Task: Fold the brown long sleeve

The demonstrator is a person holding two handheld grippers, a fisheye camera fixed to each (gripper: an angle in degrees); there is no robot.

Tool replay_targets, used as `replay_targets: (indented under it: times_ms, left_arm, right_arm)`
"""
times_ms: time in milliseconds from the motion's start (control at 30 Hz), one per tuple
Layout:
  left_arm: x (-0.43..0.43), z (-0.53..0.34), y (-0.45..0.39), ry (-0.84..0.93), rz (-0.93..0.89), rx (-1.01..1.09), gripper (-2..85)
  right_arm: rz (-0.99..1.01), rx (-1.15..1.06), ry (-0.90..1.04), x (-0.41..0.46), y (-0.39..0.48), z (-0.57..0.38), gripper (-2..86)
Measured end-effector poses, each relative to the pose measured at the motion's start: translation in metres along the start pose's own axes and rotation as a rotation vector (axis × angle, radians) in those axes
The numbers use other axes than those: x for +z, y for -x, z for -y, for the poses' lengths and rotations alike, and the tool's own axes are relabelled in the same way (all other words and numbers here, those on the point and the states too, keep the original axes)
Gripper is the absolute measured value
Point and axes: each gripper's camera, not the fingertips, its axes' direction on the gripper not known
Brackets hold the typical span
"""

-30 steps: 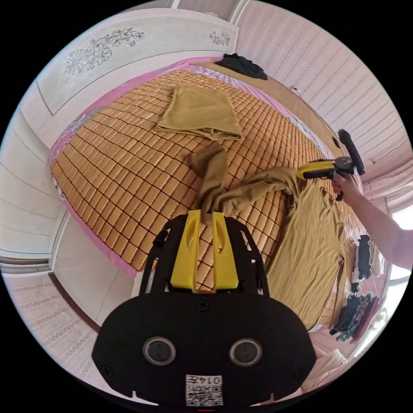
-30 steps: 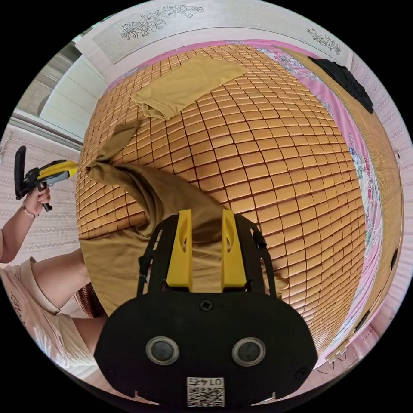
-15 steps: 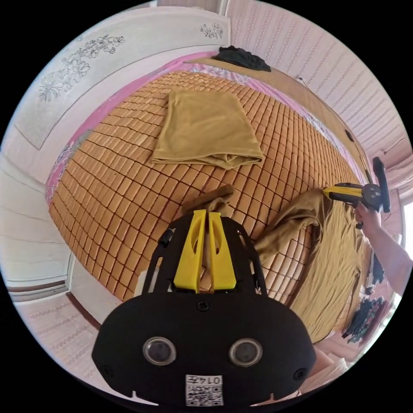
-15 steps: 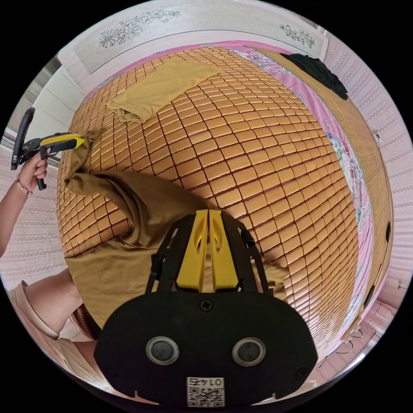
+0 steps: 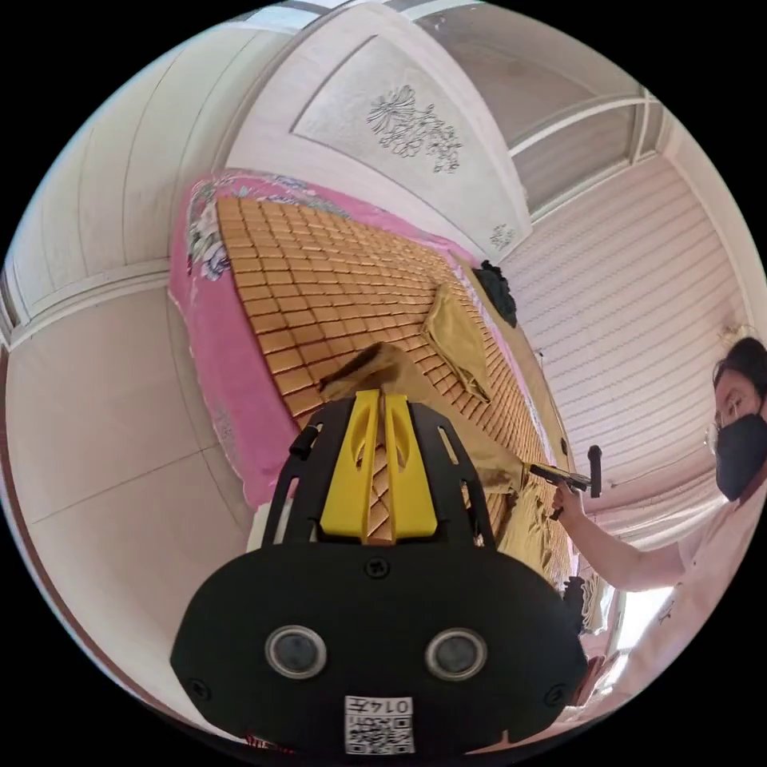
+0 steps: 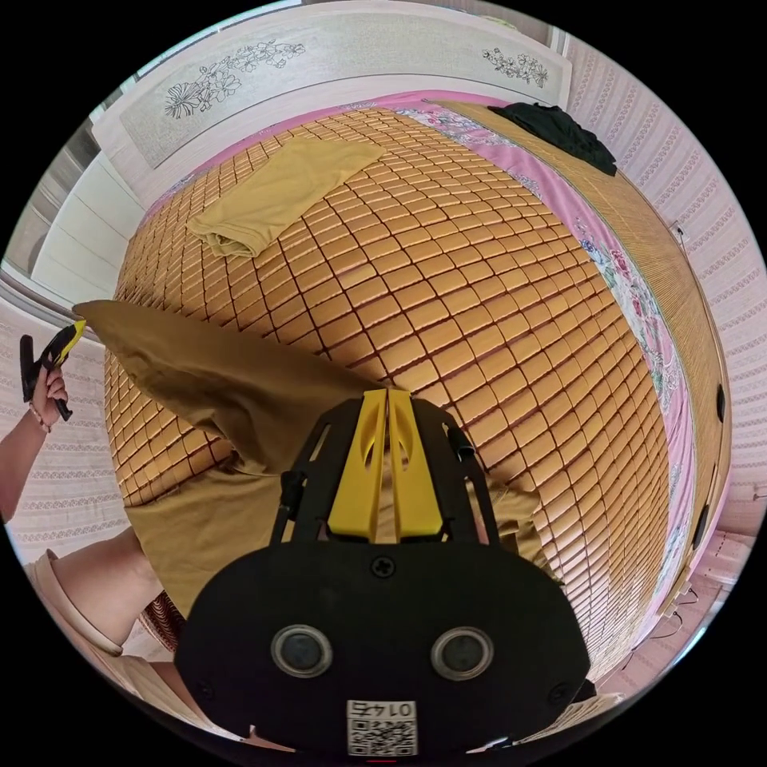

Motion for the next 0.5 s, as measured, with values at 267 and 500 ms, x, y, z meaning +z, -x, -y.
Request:
replay_targets:
  times_ms: [267,500]
  left_arm:
    - [-0.035,0.024,0.023,0.024,0.064,-0.077,3.8]
    - [0.026,0.080,-0.025,0.276,0.267,0.161,7.6]
  right_arm:
    - [-0.026,-0.010,0.036,0.008,0.014,0.015,-0.4]
    - [-0.040,-0.016,0.042,0.009,0.023,0.027,-0.3]
